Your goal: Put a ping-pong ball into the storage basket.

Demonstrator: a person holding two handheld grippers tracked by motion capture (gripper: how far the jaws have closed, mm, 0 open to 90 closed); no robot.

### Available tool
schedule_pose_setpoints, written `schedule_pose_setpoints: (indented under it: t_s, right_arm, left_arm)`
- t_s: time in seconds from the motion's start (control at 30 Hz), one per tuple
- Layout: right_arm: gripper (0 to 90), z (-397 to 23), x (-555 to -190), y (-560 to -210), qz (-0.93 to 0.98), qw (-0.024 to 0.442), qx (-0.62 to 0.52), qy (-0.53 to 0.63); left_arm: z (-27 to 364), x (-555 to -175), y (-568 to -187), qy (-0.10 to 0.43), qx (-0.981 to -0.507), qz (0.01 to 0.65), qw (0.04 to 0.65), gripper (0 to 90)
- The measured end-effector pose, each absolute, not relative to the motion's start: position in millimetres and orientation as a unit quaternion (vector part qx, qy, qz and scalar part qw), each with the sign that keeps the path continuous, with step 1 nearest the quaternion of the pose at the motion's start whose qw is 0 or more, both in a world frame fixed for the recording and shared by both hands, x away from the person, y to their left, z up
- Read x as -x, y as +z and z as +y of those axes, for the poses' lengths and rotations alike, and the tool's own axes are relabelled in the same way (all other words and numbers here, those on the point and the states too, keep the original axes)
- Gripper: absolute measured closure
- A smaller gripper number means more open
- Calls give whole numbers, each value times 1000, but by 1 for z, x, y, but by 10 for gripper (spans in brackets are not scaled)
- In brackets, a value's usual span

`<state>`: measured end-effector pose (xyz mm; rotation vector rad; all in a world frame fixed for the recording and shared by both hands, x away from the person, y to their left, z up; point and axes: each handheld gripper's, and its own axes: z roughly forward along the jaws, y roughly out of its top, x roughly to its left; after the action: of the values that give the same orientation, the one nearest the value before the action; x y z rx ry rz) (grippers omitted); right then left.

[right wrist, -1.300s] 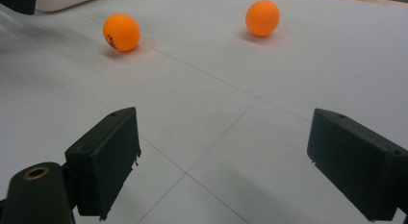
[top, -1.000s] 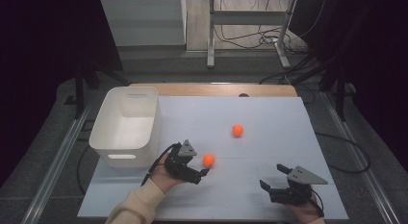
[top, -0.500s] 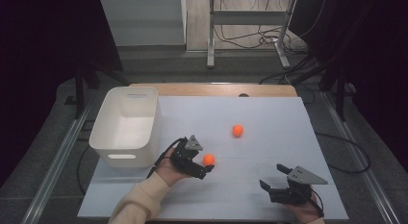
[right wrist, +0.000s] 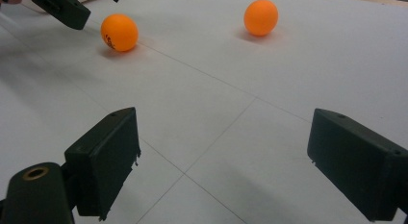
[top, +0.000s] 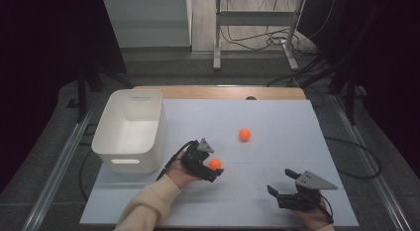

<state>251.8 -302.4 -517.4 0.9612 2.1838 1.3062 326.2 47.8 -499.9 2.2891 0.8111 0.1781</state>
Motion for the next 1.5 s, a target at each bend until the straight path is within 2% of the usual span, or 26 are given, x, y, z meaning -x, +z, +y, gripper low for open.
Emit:
schedule_pose_setpoints:
  t_s: [0.63, 0.83, 1.23, 1.4, 1.5]
  right_arm:
    - [114, -303, -251, -517, 786, 211, -345, 468]
    - [115, -303, -251, -517, 786, 211, -345, 467]
    - [115, -303, -250, -518, 787, 213, -344, 466]
    - [115, -303, -250, -518, 787, 213, -344, 466]
    - [115, -303, -251, -518, 787, 213, -344, 466]
  left_arm:
    - [42, -333, -515, 64, -891, 320, 315, 115]
    - [42, -334, -516, 66, -891, 323, 312, 162]
    - [44, -333, -519, 66, -893, 317, 313, 361]
    - [44, -333, -519, 60, -895, 306, 318, 501]
    - [45, -333, -518, 60, -896, 304, 319, 505]
